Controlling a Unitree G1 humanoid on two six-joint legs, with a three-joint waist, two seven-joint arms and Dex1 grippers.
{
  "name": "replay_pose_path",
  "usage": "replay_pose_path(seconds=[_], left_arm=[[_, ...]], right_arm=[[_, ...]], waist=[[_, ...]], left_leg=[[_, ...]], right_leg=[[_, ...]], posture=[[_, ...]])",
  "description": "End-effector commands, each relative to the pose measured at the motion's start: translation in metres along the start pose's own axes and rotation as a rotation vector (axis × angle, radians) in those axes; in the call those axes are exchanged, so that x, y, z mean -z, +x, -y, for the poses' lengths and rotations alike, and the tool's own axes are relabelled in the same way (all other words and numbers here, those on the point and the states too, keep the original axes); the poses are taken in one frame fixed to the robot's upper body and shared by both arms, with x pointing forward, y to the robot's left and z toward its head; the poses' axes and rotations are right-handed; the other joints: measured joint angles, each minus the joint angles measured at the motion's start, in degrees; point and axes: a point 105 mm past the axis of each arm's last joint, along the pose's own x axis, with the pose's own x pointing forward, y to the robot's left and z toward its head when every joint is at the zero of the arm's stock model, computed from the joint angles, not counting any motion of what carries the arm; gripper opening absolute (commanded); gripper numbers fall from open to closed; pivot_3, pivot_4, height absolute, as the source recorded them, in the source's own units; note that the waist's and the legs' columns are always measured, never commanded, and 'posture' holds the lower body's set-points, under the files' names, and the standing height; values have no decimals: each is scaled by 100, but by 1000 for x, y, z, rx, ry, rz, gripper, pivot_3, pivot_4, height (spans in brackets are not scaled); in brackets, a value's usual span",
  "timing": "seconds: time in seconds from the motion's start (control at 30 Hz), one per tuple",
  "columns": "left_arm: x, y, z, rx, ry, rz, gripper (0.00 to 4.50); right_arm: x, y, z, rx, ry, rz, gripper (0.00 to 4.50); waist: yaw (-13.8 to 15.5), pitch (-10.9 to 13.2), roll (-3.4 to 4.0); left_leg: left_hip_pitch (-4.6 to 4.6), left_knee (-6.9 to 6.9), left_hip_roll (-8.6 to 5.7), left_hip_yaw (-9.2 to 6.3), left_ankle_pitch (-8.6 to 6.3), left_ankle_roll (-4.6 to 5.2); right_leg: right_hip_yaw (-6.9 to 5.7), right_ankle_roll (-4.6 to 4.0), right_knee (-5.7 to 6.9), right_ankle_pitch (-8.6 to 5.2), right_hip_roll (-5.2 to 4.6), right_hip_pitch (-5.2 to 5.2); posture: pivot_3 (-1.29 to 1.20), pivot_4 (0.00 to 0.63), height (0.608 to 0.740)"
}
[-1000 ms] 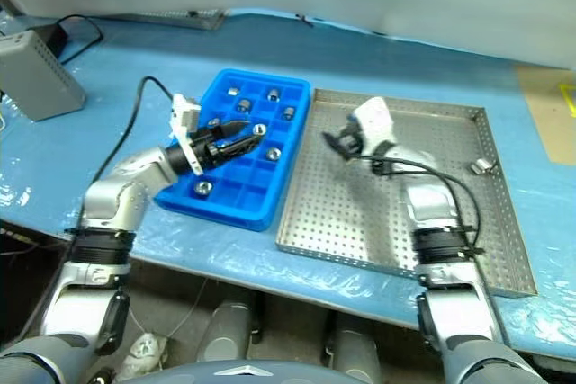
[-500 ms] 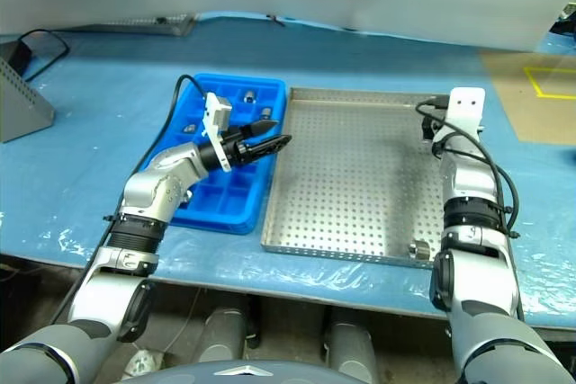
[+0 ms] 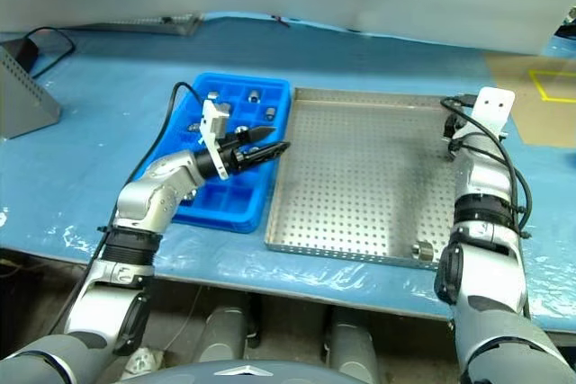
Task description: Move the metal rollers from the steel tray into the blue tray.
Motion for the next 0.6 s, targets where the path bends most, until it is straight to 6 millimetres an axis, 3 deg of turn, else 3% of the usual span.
replay_pose_path(seconds=[0.03, 0.17, 0.37, 0.6], left_arm=[[-11, 3, 8, 24, 28, 29, 3743], [-9, 8, 12, 35, 25, 25, 3743], [-5, 10, 13, 49, 19, 17, 3743], [-2, 9, 7, 48, 20, 12, 3743]], right_arm=[[-38, -26, -25, -126, 5, 146, 3683], [-25, -39, -21, -86, -28, 111, 3683], [-3, -36, 1, 20, 0, 32, 3683], [6, -27, -7, 6, 39, -6, 3683]], waist=[[-13, 0, 1], [-2, 0, 1], [0, 0, 2], [-39, 0, 3]], left_leg=[[1, 0, 0, 0, 0, -1], [16, -2, 1, 0, 1, -5], [21, -8, -6, -1, -1, -4], [24, -30, -8, -1, 3, -9]], right_leg=[[0, 0, 1, 0, 0, 0], [1, 2, 1, -1, 0, 13], [2, 12, -19, 1, -4, 28], [2, 13, -32, 3, -2, 25]], posture=[[103, 150, 740], [91, 150, 740], [79, 150, 740], [80, 150, 740]])
